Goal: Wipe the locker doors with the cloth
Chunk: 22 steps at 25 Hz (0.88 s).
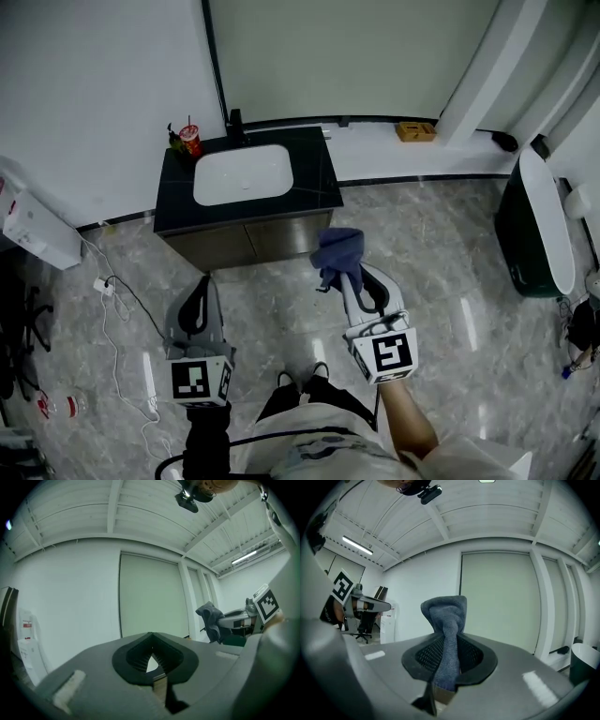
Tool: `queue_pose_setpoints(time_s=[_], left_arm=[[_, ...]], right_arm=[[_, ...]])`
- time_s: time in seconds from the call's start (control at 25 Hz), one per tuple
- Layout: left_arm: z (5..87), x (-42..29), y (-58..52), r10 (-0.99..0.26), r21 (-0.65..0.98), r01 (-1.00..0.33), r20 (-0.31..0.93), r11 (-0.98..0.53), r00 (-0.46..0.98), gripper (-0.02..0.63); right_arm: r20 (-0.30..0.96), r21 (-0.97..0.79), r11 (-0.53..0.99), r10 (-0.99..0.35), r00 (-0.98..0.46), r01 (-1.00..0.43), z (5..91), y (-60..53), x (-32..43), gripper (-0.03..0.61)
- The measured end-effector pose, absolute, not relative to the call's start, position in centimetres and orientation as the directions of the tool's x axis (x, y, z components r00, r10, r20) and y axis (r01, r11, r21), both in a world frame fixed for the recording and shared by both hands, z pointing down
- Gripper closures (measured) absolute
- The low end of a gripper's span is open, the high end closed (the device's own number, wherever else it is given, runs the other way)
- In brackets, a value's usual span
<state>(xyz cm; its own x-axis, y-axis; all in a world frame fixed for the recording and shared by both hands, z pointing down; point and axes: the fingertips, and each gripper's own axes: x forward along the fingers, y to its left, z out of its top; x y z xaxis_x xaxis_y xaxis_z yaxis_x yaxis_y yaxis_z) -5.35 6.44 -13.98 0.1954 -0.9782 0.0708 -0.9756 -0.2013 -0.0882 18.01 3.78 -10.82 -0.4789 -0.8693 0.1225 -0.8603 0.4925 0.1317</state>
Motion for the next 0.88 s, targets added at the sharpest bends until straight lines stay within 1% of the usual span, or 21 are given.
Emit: queue_pose_setpoints(time_s=[0.24,0.36,0.56,0.76,0.88], left_arm=[[-15.2,-3.3,6.4,-0.976,-0.095,-0.973,0.068,-0.212,0.206,0.612],[-15.3,-3.1,6.4,-0.978,-0.093,-0.974,0.063,-0.205,0.200,0.612],[-15.2,-4.3,7.0,-0.990,-0.051,-0.989,0.051,-0.136,0.134,0.612],[-15.7,-3.9,7.2,-0.991,-0.060,-0.990,0.047,-0.129,0.126,0.612],[-15.8,-3.4,7.3,-0.990,-0.059,-0.989,0.041,-0.134,0.131,0.612]], right_arm=[[0.070,0.083,0.487,-0.873,-0.482,-0.870,-12.9,3.8,19.6,0.506],[0.050,0.093,0.474,-0.881,-0.471,-0.876,-13.3,3.7,20.6,0.508],[0.057,0.103,0.475,-0.880,-0.472,-0.874,-13.4,3.8,21.0,0.511],[0.083,0.102,0.469,-0.883,-0.462,-0.877,-13.5,3.9,21.5,0.514],[0.064,0.095,0.481,-0.877,-0.477,-0.872,-13.7,4.1,21.4,0.514]])
